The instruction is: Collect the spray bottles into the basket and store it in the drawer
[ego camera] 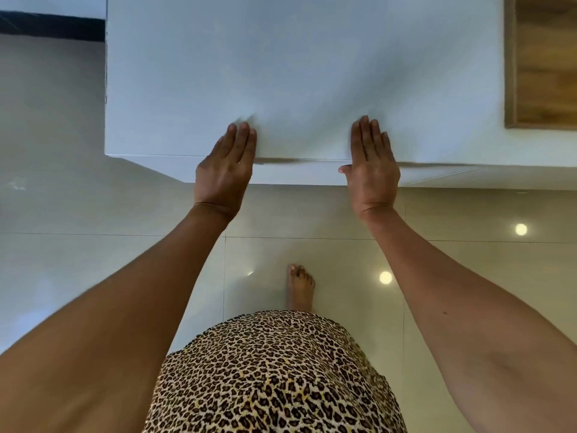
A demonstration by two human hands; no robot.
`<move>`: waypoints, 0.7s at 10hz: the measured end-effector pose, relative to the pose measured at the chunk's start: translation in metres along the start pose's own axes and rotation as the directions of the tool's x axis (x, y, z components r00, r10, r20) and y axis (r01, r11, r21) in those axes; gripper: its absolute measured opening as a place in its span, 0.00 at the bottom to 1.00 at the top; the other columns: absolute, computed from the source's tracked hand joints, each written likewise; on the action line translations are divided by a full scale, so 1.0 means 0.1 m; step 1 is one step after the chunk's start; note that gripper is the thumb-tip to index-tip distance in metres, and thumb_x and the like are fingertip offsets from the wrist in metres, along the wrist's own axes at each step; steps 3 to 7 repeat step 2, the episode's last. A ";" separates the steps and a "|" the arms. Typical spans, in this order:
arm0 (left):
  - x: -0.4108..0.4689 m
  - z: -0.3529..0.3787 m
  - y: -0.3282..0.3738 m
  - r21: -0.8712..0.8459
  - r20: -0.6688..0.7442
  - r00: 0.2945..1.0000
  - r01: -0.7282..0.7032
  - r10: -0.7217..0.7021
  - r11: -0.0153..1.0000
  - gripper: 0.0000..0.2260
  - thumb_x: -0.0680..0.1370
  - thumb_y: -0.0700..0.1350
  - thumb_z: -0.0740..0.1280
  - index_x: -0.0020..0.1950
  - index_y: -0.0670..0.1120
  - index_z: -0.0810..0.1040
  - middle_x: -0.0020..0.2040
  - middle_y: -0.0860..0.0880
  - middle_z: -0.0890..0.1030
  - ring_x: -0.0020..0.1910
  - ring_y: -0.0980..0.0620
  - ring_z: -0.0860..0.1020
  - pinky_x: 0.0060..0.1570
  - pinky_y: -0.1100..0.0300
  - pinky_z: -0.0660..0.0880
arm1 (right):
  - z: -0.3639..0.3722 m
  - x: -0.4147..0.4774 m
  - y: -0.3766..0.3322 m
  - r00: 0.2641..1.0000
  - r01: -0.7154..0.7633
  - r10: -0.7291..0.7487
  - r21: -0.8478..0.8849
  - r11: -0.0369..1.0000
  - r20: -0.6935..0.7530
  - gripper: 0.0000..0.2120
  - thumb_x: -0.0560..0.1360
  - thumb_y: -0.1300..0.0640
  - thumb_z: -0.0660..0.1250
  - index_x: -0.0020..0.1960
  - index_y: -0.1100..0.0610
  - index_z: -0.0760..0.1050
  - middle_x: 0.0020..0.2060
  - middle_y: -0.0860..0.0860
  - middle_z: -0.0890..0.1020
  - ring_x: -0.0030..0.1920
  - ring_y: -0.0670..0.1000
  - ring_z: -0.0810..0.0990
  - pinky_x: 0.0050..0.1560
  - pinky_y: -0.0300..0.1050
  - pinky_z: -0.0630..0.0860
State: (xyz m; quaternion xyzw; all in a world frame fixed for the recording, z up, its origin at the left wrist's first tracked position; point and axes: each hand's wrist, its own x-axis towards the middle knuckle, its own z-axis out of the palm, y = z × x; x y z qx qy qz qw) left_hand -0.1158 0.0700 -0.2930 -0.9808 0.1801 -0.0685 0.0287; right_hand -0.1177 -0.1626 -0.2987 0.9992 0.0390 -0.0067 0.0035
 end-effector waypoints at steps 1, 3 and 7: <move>-0.10 -0.03 0.04 -0.058 0.282 0.959 0.010 0.007 0.998 0.45 0.68 0.49 0.73 0.74 0.35 0.48 0.76 0.37 0.54 0.75 0.40 0.54 0.72 0.50 0.54 | -0.04 -0.03 -0.02 0.992 -0.016 0.008 0.063 0.998 0.129 0.46 0.66 0.53 0.73 0.73 0.67 0.51 0.74 0.63 0.57 0.75 0.61 0.55 0.76 0.53 0.51; -0.29 -0.22 0.09 -0.042 0.361 0.933 0.037 -0.020 0.998 0.52 0.68 0.62 0.67 0.72 0.36 0.35 0.76 0.37 0.41 0.75 0.39 0.40 0.72 0.48 0.39 | -0.19 -0.17 -0.09 0.985 0.040 -0.045 0.031 0.999 0.167 0.50 0.69 0.47 0.70 0.74 0.66 0.42 0.76 0.62 0.47 0.76 0.60 0.45 0.77 0.53 0.44; -0.29 -0.22 0.09 -0.042 0.361 0.933 0.037 -0.020 0.998 0.52 0.68 0.62 0.67 0.72 0.36 0.35 0.76 0.37 0.41 0.75 0.39 0.40 0.72 0.48 0.39 | -0.19 -0.17 -0.09 0.985 0.040 -0.045 0.031 0.999 0.167 0.50 0.69 0.47 0.70 0.74 0.66 0.42 0.76 0.62 0.47 0.76 0.60 0.45 0.77 0.53 0.44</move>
